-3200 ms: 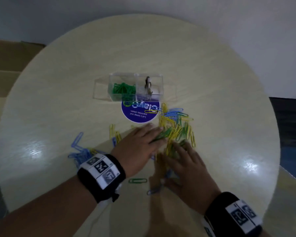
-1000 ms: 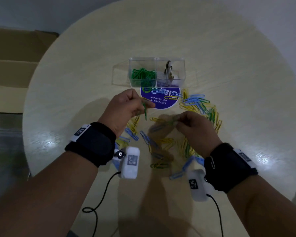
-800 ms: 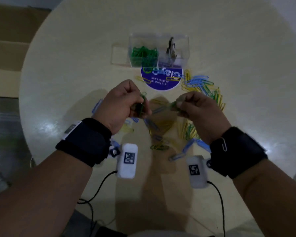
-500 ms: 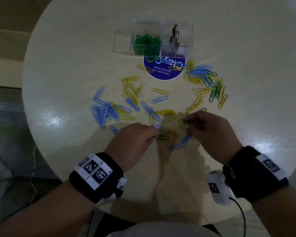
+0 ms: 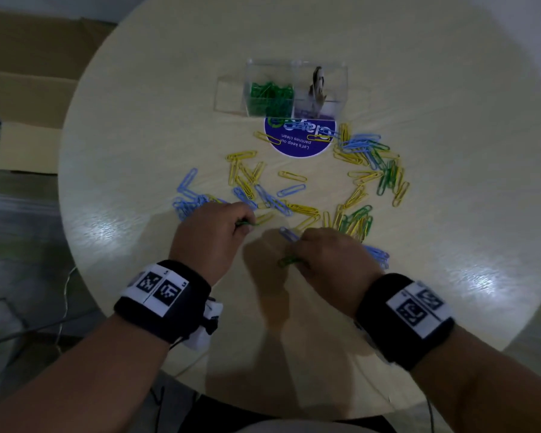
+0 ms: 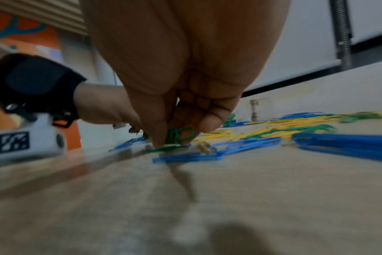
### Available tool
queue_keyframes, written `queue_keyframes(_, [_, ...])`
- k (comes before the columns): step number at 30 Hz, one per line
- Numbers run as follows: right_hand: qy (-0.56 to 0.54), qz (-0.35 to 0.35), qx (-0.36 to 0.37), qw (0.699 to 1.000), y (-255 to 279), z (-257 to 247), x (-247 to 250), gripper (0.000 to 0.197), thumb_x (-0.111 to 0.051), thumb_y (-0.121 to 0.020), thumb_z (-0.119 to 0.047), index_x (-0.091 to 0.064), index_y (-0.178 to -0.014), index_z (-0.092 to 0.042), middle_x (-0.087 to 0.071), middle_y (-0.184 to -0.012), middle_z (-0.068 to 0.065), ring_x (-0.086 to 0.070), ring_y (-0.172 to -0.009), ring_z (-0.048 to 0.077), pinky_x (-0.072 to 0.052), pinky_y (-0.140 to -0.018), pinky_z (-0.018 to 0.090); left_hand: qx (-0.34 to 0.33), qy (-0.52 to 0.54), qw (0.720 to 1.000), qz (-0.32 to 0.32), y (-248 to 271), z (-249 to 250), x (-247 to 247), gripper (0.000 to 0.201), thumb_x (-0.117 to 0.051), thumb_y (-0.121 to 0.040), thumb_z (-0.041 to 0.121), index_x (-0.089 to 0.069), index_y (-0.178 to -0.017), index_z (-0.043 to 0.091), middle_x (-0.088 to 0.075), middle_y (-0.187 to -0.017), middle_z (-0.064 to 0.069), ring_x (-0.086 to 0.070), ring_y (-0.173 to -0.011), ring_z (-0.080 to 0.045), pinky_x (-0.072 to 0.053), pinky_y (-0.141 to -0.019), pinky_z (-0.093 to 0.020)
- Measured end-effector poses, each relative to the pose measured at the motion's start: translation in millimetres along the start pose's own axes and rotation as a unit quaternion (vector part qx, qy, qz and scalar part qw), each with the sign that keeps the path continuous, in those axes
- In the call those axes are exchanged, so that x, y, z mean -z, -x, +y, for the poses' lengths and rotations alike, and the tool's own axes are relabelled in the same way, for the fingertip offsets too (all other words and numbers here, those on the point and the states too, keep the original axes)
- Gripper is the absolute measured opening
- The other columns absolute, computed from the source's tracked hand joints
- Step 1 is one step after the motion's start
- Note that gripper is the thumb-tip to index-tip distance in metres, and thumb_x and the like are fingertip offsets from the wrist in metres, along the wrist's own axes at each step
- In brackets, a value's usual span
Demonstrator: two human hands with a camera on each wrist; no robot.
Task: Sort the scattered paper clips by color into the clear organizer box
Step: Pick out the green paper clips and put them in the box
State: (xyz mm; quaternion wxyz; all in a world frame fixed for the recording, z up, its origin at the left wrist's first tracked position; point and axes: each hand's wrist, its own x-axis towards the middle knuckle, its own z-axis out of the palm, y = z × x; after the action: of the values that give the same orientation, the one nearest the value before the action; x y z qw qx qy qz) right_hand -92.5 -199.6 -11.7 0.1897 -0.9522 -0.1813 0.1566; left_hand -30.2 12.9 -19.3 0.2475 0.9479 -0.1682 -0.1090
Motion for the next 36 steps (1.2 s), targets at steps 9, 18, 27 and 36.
queue_keyframes(9, [0.053,-0.073,-0.043,0.995,-3.7,-5.9,-2.5,0.016,-0.06,-0.075,-0.008,-0.055,-0.09,-0.013,-0.049,-0.094,0.01,-0.056,-0.076,0.033,-0.047,-0.062,0.041,-0.05,-0.125,0.991,-0.014,12.9,-2.1,2.9,0.022,-0.047,-0.081,0.039,-0.064,-0.086,0.026,-0.064,-0.077,0.003,-0.065,-0.07,-0.025,-0.052,-0.052,-0.034])
queue_keyframes(18, [-0.104,-0.024,-0.091,0.99,-10.2,4.8,30.5,0.007,-0.056,-0.077,-0.02,-0.056,-0.083,-0.024,-0.062,-0.082,-0.003,-0.059,-0.078,0.019,-0.045,-0.069,0.031,0.094,0.161,0.982,0.021,-17.0,-5.7,27.5,0.007,-0.073,-0.076,0.024,-0.067,-0.078,0.028,-0.069,-0.07,0.011,-0.066,-0.064,-0.005,-0.053,-0.065,-0.028])
queue_keyframes(27, [-0.329,0.236,-0.235,0.884,-144.7,57.8,120.5,0.018,-0.079,-0.068,-0.02,-0.063,-0.076,-0.019,-0.064,-0.066,-0.001,-0.055,-0.057,0.014,-0.046,-0.059,0.03,0.135,0.26,0.942,0.164,-159.0,13.4,78.7,0.006,-0.073,-0.08,0.017,-0.068,-0.077,0.02,-0.07,-0.072,0.003,-0.068,-0.057,-0.013,-0.049,-0.051,-0.024])
queue_keyframes(36, [-0.326,0.225,-0.27,0.878,-191.7,66.1,119.8,0.026,-0.073,-0.075,-0.038,-0.073,-0.092,-0.018,-0.074,-0.083,0.0,-0.069,-0.081,0.017,-0.052,-0.073,0.027,0.105,0.219,0.959,0.144,-203.8,5.0,62.2,0.014,-0.068,-0.085,0.025,-0.072,-0.098,0.021,-0.073,-0.098,0.001,-0.07,-0.082,-0.018,-0.058,-0.077,-0.04])
